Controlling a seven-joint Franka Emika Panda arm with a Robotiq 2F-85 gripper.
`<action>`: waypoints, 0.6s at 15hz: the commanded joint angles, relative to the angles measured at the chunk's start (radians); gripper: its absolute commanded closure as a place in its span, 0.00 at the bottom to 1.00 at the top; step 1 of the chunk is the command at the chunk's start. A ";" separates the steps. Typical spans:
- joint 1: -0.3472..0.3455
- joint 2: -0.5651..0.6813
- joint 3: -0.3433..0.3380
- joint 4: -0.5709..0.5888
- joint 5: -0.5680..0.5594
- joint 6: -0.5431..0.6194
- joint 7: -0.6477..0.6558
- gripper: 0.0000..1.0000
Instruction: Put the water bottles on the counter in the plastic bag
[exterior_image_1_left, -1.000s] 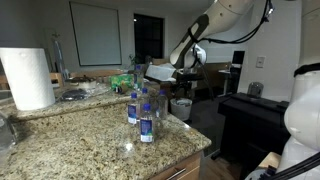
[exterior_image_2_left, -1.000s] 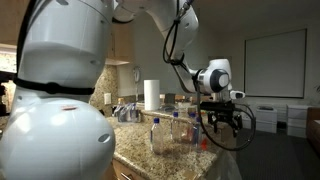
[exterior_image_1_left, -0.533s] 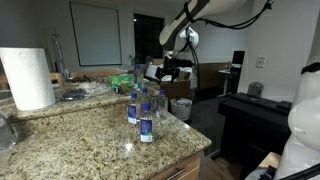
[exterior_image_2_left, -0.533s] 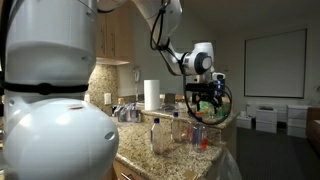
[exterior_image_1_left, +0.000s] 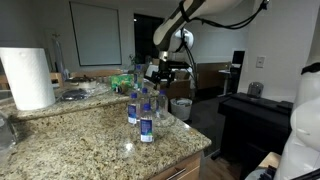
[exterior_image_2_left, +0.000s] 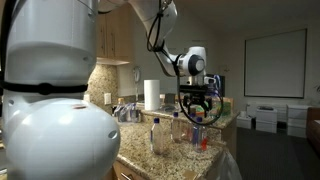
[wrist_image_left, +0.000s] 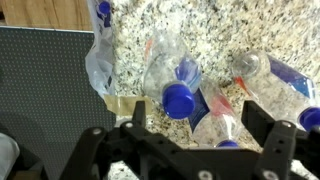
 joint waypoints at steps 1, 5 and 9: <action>-0.006 0.001 -0.005 0.009 -0.003 -0.073 -0.055 0.33; -0.005 0.004 -0.011 -0.010 -0.029 -0.039 -0.044 0.59; -0.007 0.017 -0.019 -0.006 -0.045 -0.021 -0.040 0.30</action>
